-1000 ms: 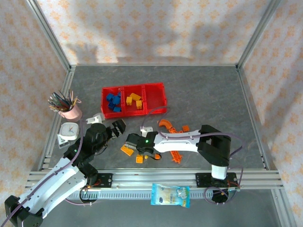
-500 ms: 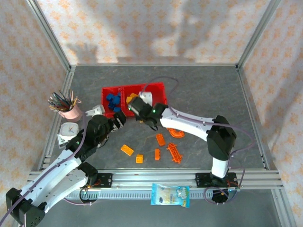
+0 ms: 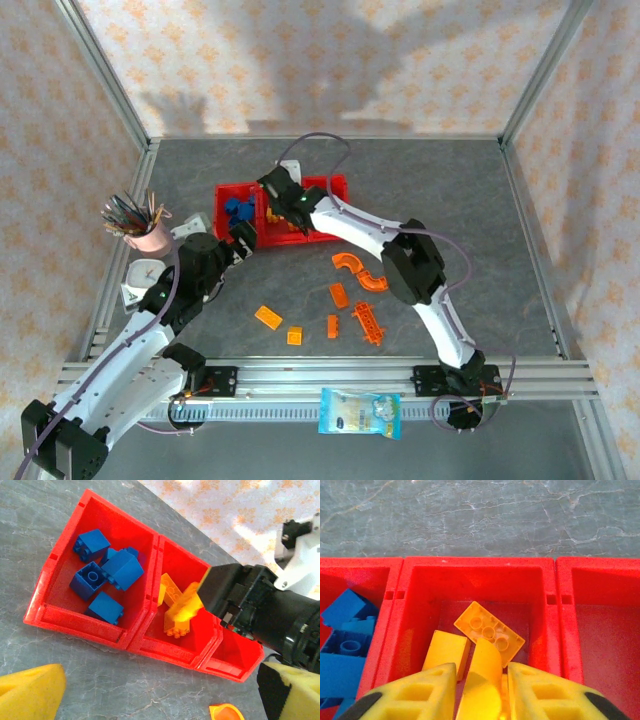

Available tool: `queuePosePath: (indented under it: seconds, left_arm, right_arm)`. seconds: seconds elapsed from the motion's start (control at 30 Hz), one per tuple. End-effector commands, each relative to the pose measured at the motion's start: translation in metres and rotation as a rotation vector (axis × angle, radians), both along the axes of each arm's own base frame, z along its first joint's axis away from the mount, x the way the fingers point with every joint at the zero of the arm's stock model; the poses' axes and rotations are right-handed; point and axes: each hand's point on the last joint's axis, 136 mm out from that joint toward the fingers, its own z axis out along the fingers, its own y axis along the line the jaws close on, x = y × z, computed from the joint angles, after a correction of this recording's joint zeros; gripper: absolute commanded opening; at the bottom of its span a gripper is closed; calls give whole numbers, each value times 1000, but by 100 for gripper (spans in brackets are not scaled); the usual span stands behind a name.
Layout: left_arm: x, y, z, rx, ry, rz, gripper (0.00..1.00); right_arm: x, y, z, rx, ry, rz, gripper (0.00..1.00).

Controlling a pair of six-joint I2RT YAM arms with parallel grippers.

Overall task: Sort the legos into containers by color
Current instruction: Place the lego in the container, then pick up the lego from the bottom-center of the table.

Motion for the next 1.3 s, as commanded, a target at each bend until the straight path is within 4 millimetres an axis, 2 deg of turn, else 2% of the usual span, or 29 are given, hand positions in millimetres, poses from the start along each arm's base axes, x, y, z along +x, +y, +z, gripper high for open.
queuePosePath:
  seconds: [0.0,0.13,0.27,0.43,0.6,0.9,1.13,1.27]
  left_arm:
    - [2,0,11,-1,-33,-10,99]
    - [0,-2,14,-15,-39,-24,99]
    - [-4,-6,12,-24,-25,-50,99]
    - [-14,-9,4,-26,19,-81,99]
    - [-27,-5,-4,-36,49,-83,99]
    - [-51,12,-12,-66,83,-14,99]
    - [-65,28,-15,-64,102,59,99]
    - [-70,32,-18,-67,110,78,99]
  right_arm:
    - [4,6,39,27,-62,36,39]
    - [-10,-1,52,38,-59,64,45]
    - [-35,-16,54,34,-38,84,49]
    - [-78,-33,47,12,7,120,52]
    - [-128,-43,28,-25,77,153,56]
    - [-223,-15,-11,-99,158,419,63]
    - [-267,3,-48,-133,218,573,67]
    - [-280,13,-66,-186,219,627,67]
